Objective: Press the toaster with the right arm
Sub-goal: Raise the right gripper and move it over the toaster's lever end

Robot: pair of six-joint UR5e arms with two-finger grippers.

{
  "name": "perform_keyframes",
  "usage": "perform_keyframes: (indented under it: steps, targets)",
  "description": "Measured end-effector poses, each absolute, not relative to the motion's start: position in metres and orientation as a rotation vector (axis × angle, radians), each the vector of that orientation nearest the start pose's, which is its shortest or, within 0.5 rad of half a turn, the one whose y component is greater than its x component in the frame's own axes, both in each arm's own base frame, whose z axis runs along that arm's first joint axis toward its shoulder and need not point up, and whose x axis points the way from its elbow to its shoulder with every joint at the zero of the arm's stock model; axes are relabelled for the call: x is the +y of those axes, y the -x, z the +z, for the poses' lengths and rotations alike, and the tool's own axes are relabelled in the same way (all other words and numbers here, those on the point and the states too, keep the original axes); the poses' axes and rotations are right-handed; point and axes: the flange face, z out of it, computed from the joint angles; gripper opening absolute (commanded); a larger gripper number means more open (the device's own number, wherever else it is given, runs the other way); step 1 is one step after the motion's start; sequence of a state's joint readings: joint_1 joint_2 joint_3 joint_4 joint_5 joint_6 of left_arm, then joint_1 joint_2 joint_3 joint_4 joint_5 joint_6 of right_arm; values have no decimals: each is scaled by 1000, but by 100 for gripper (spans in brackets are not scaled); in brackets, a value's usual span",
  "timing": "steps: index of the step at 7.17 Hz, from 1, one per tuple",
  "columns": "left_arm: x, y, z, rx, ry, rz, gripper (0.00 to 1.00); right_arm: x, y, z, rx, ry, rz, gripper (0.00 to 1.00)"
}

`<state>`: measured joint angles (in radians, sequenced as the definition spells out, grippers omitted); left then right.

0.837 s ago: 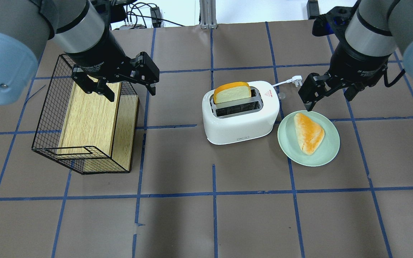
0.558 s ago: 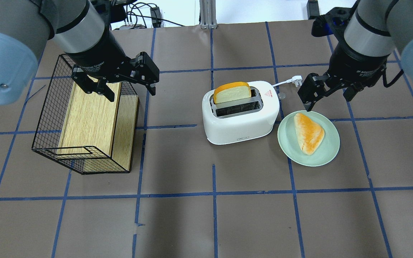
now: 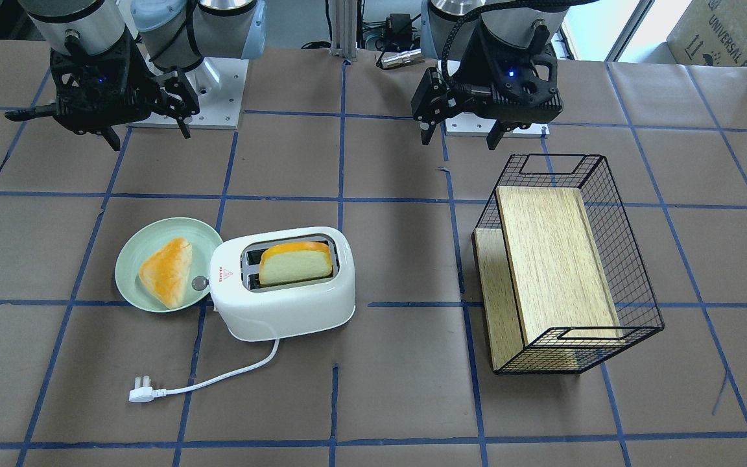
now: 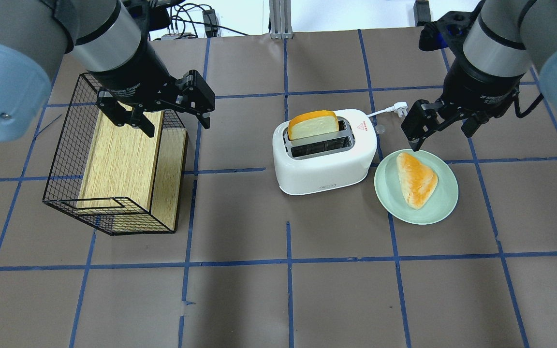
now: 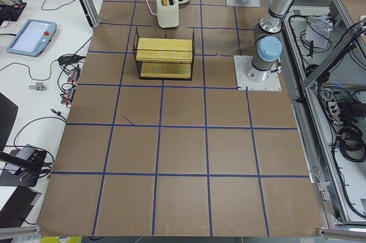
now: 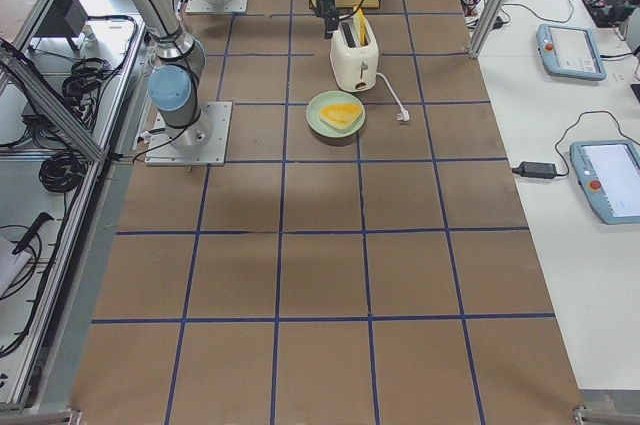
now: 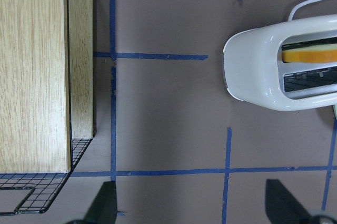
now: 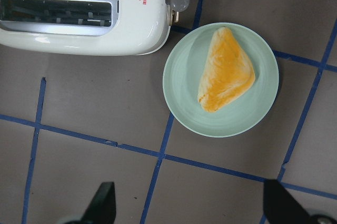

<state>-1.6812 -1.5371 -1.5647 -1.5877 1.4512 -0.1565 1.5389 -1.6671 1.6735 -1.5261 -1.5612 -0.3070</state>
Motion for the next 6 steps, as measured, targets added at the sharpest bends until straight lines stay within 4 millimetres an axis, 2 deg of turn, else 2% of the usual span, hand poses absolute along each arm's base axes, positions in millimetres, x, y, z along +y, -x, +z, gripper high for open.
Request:
perform_keyframes:
  steps: [1,2,3,4,5,6]
  targets:
    - [-461,197,506,3262,73,-11,100,-456,-119,476,3068,595,54,78]
    - [-461,197,506,3262,73,-11,100,-472,-117,466,3006,891,17,64]
    - [-461,197,506,3262,73,-11,100,-493,-115,450,2916,1198,6,43]
    - [-461,197,506,3262,73,-11,100,-513,-112,433,2847,1429,4,25]
    - [-461,197,506,3262,73,-11,100,-527,-109,422,2814,1579,5,19]
    - [-461,197,506,3262,73,-11,100,-533,-109,415,2767,1696,17,19]
